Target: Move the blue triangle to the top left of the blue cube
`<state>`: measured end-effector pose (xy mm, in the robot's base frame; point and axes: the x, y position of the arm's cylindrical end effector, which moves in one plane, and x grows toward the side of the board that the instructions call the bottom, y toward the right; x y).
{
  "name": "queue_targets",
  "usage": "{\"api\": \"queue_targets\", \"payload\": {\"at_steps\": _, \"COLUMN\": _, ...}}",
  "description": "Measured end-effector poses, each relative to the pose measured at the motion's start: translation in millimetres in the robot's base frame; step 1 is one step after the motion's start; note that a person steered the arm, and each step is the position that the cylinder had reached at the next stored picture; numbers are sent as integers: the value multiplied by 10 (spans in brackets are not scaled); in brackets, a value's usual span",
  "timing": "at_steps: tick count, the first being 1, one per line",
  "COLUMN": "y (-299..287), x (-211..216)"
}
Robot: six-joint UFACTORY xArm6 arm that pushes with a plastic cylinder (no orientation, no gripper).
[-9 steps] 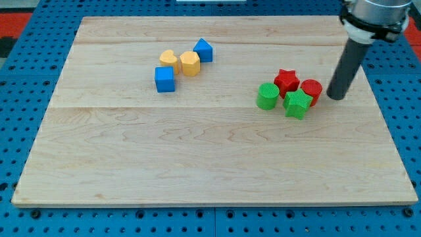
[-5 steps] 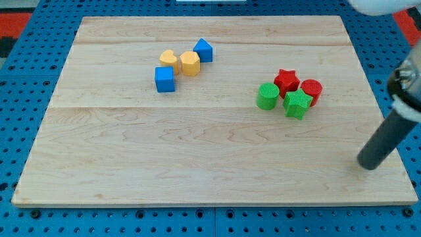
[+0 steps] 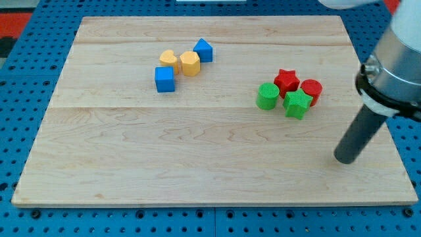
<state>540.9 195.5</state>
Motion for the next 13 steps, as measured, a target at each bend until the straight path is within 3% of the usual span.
{"api": "queue_targets", "payload": {"at_steps": 1, "y": -458, "x": -84}}
{"api": "queue_targets", "payload": {"at_steps": 3, "y": -1413, "x": -1143}}
{"api": "queue_targets", "payload": {"at_steps": 5, "y": -1413, "x": -2674}}
{"api": "queue_targets", "payload": {"at_steps": 7, "y": -2200, "x": -2400}}
{"api": "queue_targets", "payload": {"at_steps": 10, "y": -2221, "x": -2408}}
{"api": "queue_targets", "payload": {"at_steps": 12, "y": -2812, "x": -2411}}
{"api": "queue_targets", "payload": {"at_steps": 13, "y": -2964, "x": -2197}}
